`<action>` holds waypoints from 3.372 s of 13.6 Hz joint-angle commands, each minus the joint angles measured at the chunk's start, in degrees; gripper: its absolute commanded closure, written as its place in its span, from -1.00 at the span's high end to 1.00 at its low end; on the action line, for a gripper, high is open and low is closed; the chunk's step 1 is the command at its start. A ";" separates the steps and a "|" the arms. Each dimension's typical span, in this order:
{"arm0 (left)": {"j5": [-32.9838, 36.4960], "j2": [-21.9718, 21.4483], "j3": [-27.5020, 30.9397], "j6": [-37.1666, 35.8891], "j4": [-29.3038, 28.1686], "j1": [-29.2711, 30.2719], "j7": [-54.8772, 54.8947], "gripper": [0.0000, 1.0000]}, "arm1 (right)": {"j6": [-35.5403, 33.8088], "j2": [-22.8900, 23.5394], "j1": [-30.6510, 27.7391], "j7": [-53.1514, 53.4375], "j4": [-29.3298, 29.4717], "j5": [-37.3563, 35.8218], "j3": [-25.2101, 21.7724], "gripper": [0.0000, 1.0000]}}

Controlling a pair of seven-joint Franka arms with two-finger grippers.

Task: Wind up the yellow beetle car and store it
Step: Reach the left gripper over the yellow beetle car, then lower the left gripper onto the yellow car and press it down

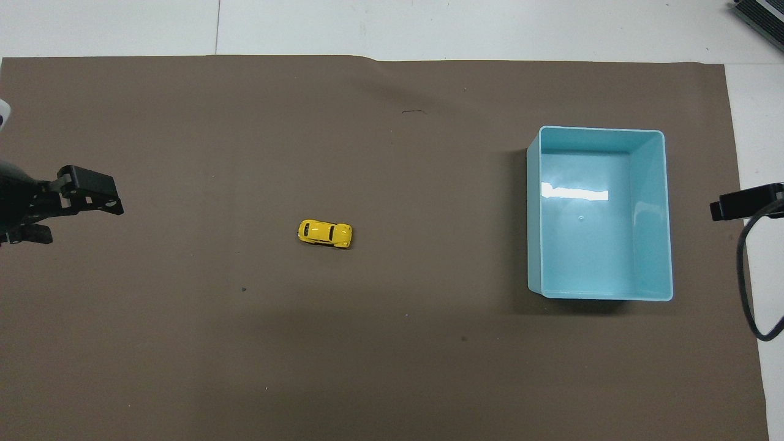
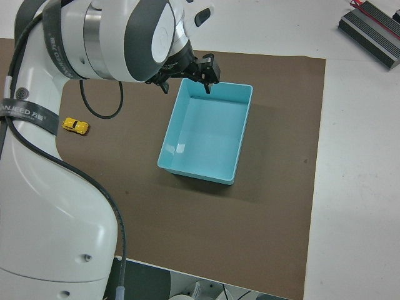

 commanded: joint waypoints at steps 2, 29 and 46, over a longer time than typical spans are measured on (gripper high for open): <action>-0.78 -0.55 0.63 1.52 -0.81 -1.84 -12.41 1.00 | -0.42 -0.85 -0.35 0.47 -0.37 0.55 0.15 1.00; -2.80 21.07 0.45 32.28 -9.24 -16.60 -77.48 1.00 | -0.50 -0.85 -0.35 0.47 -0.37 0.55 0.24 1.00; -2.36 24.42 0.54 40.37 -16.01 -23.82 -83.98 0.54 | -0.50 -0.85 -0.35 0.47 -0.37 0.55 0.15 1.00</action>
